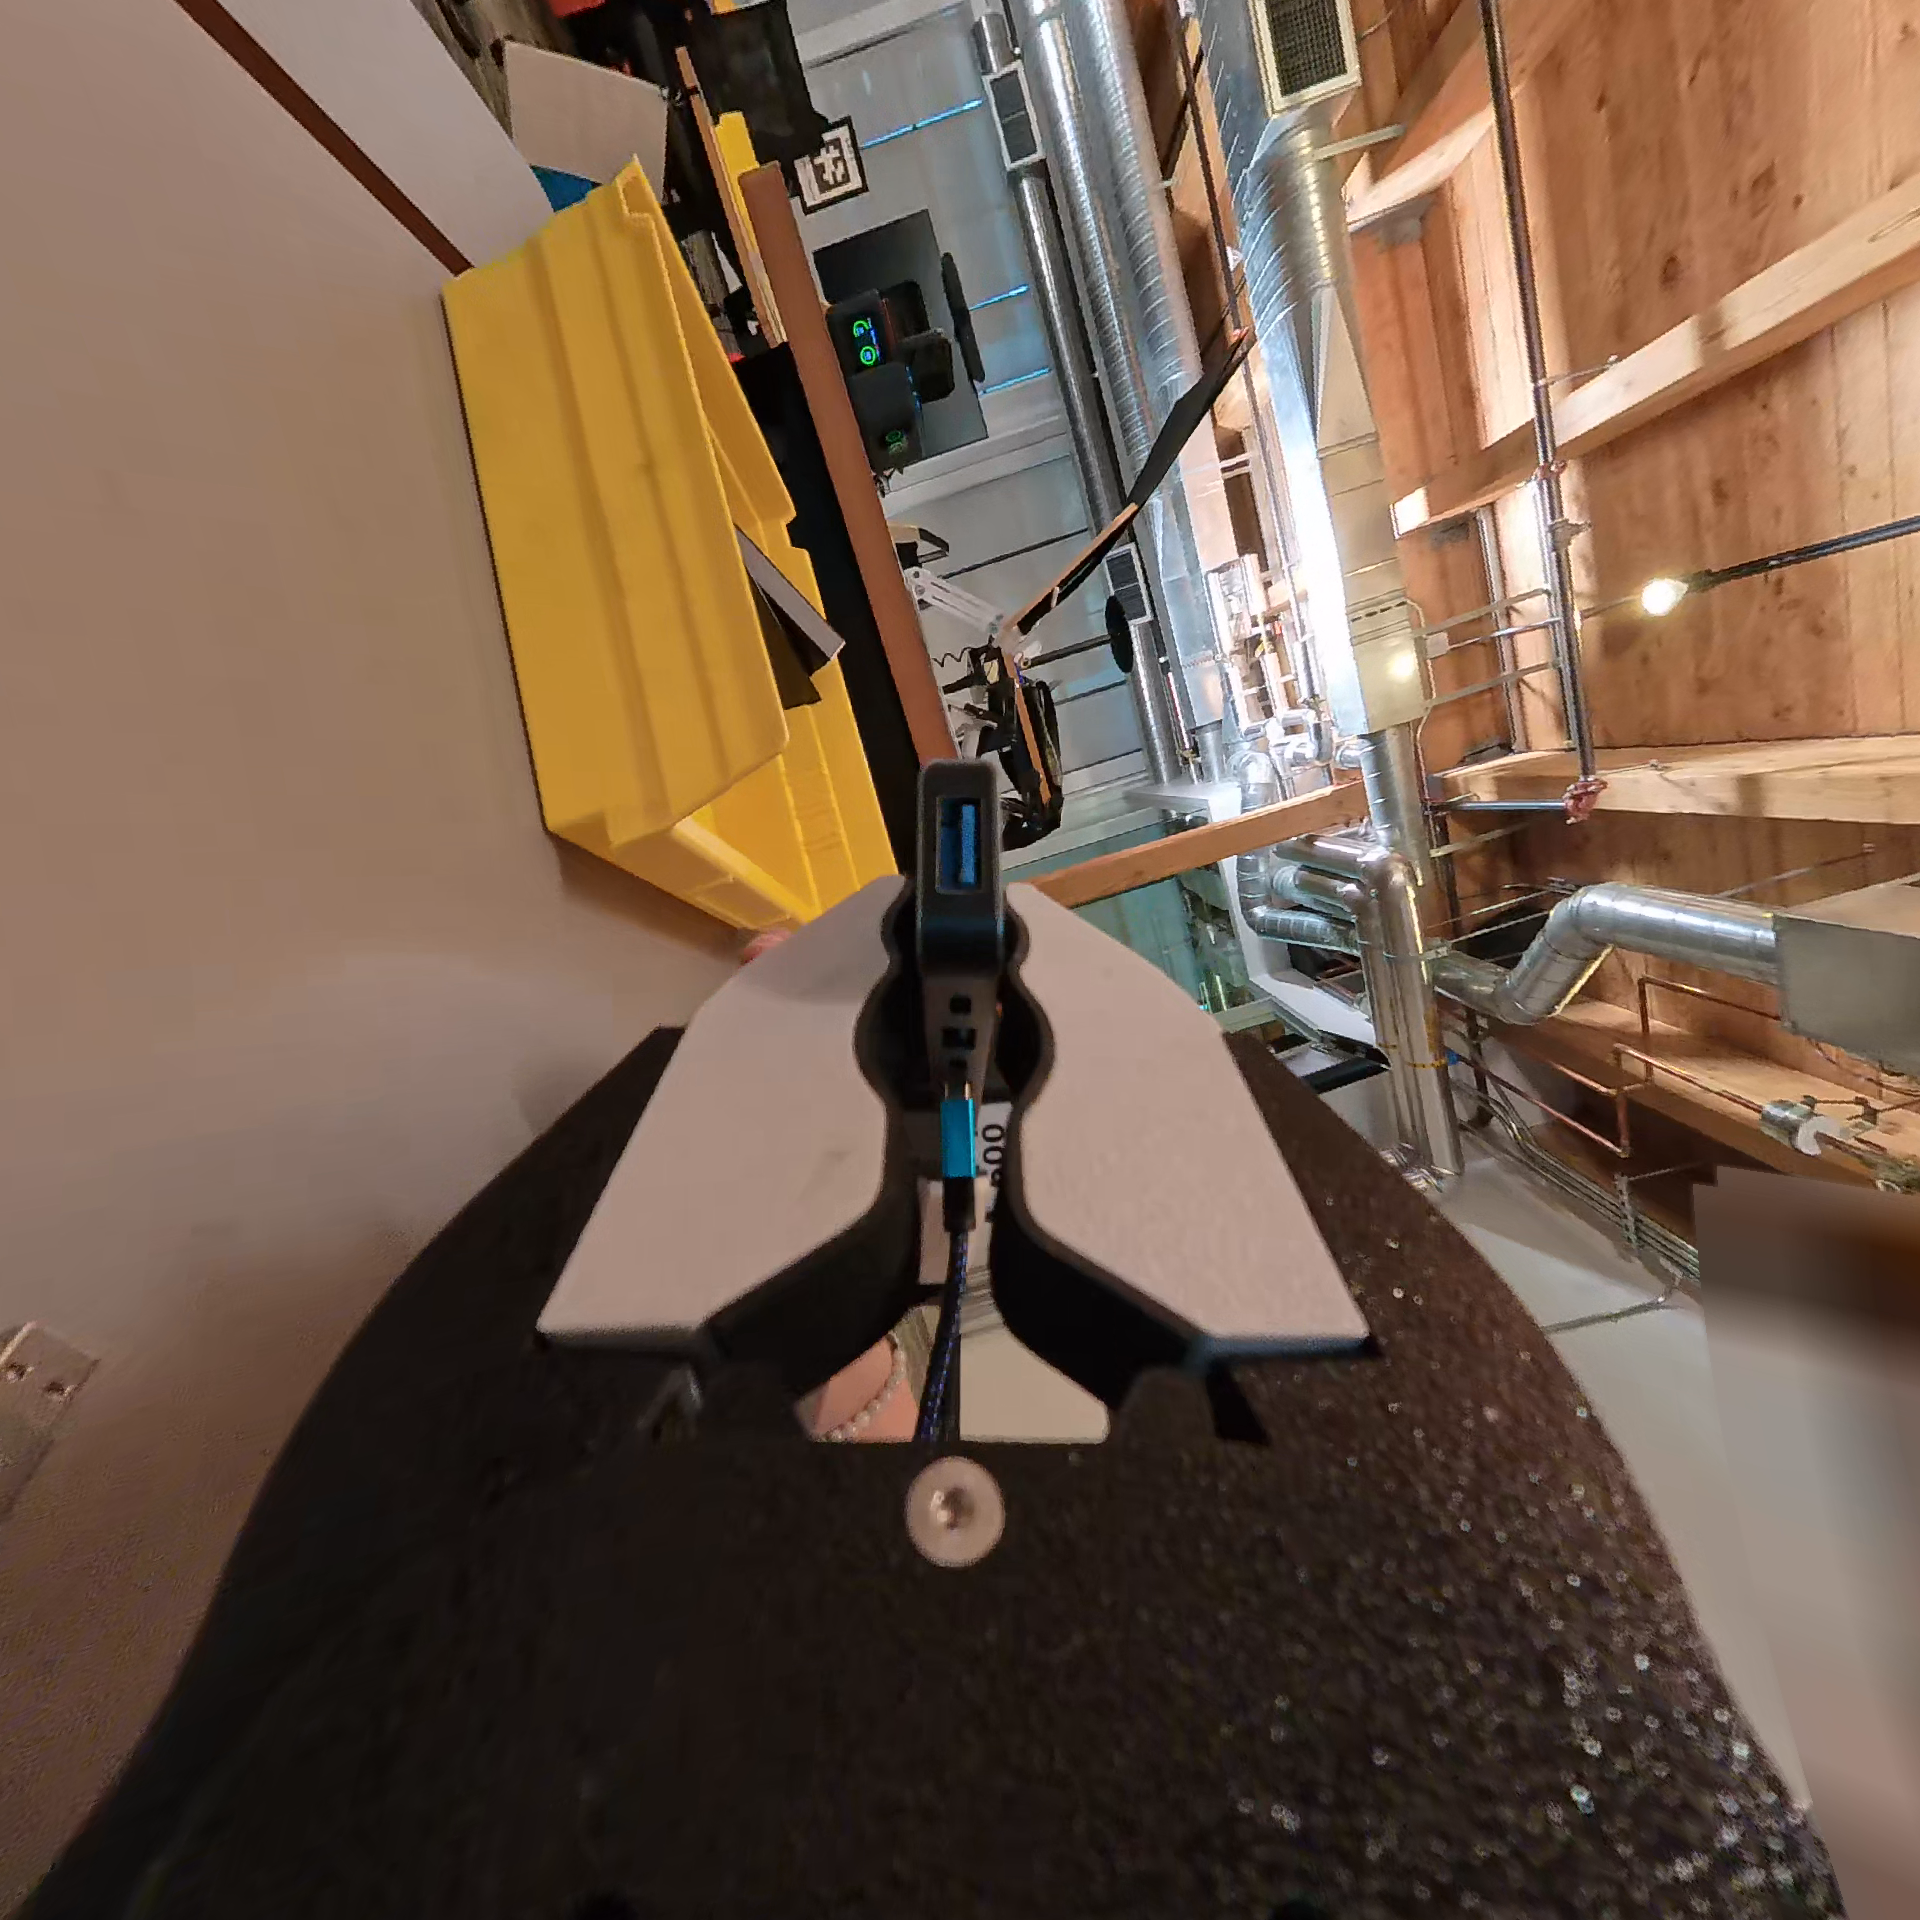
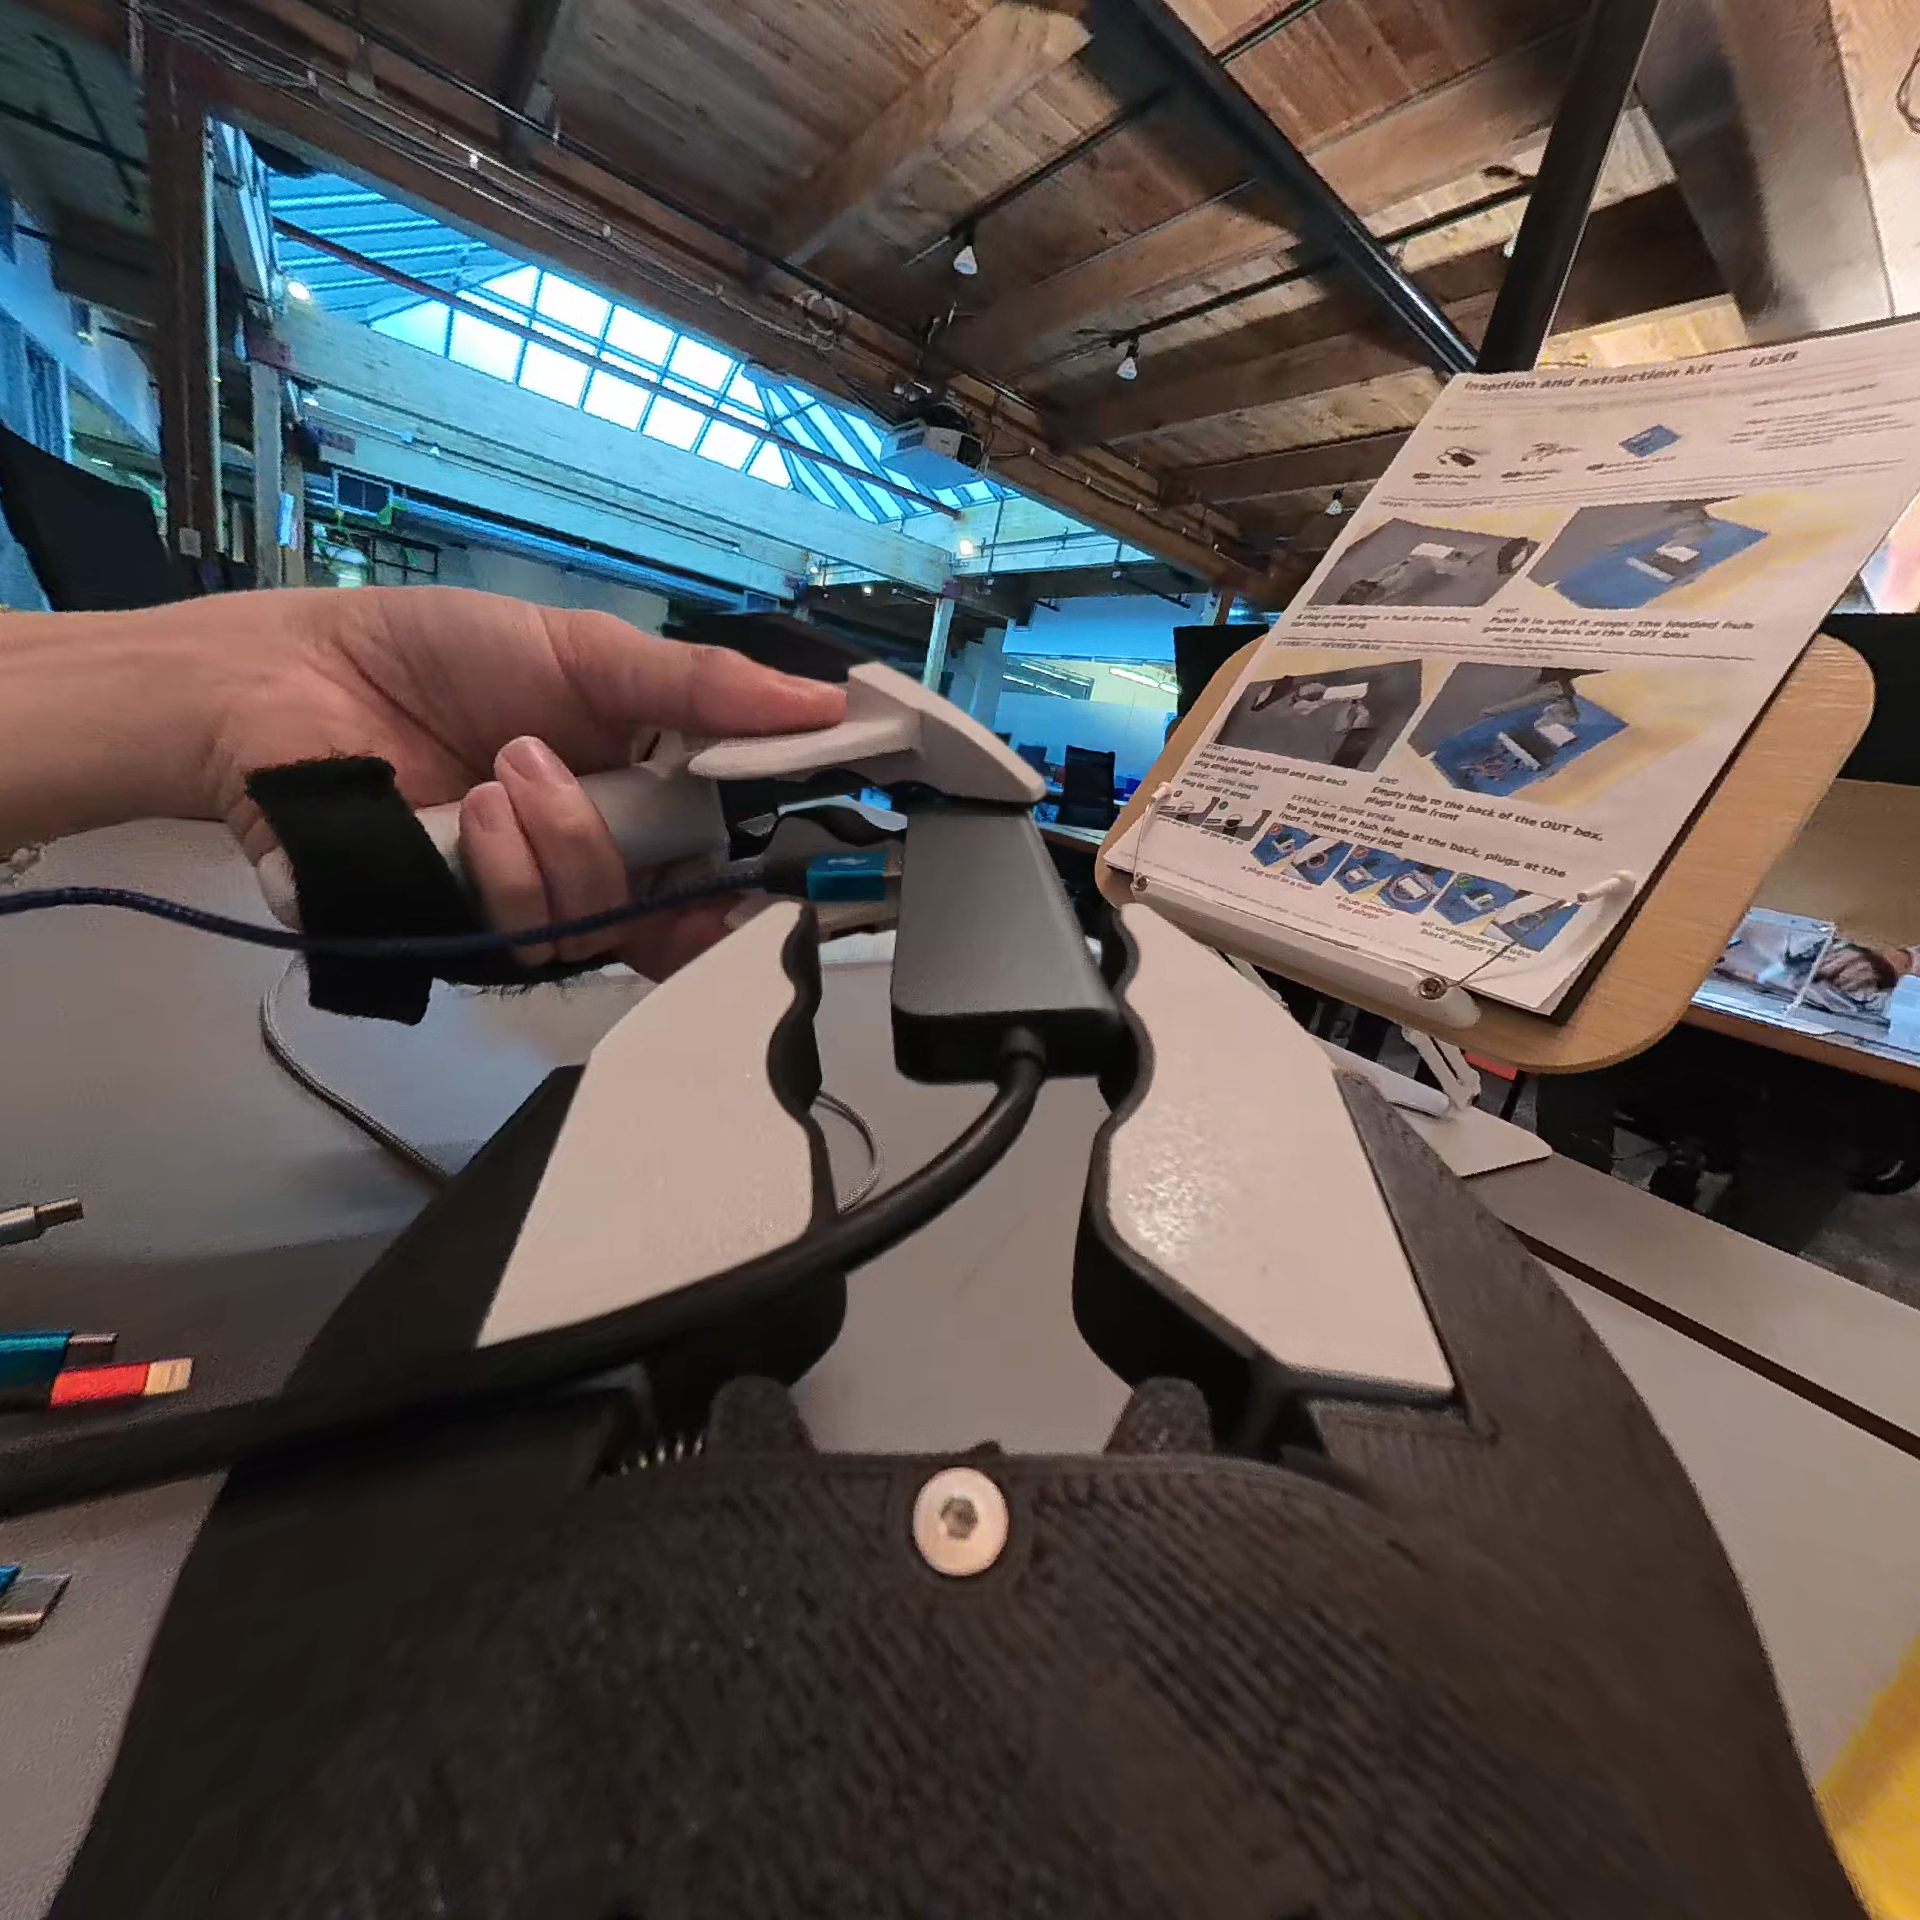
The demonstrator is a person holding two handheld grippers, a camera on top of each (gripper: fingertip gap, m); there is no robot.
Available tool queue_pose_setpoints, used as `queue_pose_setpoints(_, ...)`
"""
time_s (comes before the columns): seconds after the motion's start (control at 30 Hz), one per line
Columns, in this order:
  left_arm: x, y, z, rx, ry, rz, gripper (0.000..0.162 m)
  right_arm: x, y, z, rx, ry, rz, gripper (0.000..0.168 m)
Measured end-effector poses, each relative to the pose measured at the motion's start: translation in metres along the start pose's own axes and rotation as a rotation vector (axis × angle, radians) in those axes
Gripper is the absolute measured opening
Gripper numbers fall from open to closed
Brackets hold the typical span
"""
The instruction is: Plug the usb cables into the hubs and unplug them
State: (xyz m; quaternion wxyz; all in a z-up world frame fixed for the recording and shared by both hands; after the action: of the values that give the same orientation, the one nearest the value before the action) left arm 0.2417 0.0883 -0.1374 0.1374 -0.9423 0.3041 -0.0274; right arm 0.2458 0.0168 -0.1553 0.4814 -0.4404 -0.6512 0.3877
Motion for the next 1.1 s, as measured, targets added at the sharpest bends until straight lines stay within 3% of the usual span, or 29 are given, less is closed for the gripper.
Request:
queue_pose_setpoints(0.17,0.005,0.004,0.008,0.002,-0.028,0.008,0.010,-0.004,-0.001,-0.007,0.027,0.048,0.012,0.036)
queue_pose_setpoints(0.63,0.008,0.002,0.008,0.023,-0.070,-0.021,0.010,-0.001,0.004,-0.008,0.153,0.036,0.020,0.035)
queue_pose_setpoints(0.87,0.006,-0.003,0.010,0.038,-0.094,-0.029,0.011,0.003,0.011,-0.006,0.211,0.044,0.101,0.035)
queue_pose_setpoints(1.1,-0.001,-0.007,-0.003,0.361,-0.083,-0.021,0.031,-0.005,0.003,-0.022,0.426,0.100,-0.044,0.035)
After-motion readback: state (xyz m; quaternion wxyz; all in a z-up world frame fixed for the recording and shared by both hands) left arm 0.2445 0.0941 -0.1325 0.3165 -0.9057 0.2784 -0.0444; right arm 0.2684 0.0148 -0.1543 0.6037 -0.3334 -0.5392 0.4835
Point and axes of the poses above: each gripper's, where its closed fingertips meet, x out along the fingers, y out of its underside, z = x × y across the jaws, the point moved 3 cm from there along -x, back along the fingers, and after that the axes turned 8 degrees about -y, right-handed, at the moved point
